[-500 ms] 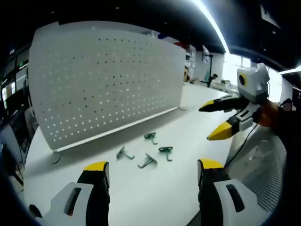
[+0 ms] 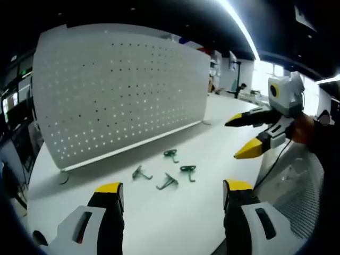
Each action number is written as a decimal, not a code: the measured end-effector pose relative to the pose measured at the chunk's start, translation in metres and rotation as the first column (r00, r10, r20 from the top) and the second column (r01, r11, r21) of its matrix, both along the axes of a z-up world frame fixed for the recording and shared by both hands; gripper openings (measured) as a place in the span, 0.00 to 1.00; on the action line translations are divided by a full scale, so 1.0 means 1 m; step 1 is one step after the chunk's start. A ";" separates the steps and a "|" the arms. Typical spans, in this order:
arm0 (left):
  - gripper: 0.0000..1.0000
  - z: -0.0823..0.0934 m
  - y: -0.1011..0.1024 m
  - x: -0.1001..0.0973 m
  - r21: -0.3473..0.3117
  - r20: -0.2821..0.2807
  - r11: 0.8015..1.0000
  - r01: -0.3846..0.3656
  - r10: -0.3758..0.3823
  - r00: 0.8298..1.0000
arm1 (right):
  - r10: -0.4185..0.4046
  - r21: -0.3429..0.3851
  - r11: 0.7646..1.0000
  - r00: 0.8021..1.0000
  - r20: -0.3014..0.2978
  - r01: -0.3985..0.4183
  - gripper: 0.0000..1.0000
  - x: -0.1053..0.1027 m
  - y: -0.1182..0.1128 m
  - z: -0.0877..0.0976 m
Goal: Insert the hook assembly into the mounting plate slot until the hook locks in place.
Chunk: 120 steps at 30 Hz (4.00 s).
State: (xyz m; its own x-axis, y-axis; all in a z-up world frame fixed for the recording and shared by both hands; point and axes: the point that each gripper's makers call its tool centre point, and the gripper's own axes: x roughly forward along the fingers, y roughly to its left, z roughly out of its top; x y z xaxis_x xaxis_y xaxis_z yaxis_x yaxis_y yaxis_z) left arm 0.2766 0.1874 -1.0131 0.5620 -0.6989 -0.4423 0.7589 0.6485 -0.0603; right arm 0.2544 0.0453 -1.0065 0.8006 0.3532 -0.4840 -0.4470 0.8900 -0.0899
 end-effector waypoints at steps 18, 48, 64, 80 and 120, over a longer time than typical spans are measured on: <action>0.77 -0.001 -0.001 -0.002 0.005 -0.004 1.000 0.006 -0.006 1.000 | 0.003 -0.001 1.000 1.000 -0.005 -0.003 0.66 0.000 0.000 -0.002; 0.75 -0.004 -0.004 -0.004 0.009 -0.019 1.000 0.027 -0.026 0.999 | 0.001 -0.006 1.000 1.000 -0.014 -0.001 0.65 0.000 0.001 -0.004; 0.75 -0.005 -0.005 -0.005 0.013 -0.020 0.999 0.029 -0.029 0.999 | 0.041 -0.038 0.998 0.999 -0.016 -0.041 0.55 0.008 0.009 0.004; 0.75 -0.006 -0.006 -0.007 0.016 -0.026 0.999 0.043 -0.043 0.999 | 0.097 -0.077 0.992 0.995 -0.037 -0.100 0.49 0.029 0.023 0.003; 0.74 -0.008 -0.008 -0.008 0.017 -0.037 0.998 0.060 -0.059 0.998 | 0.129 -0.084 0.985 0.971 -0.200 -0.148 0.37 0.063 0.049 -0.053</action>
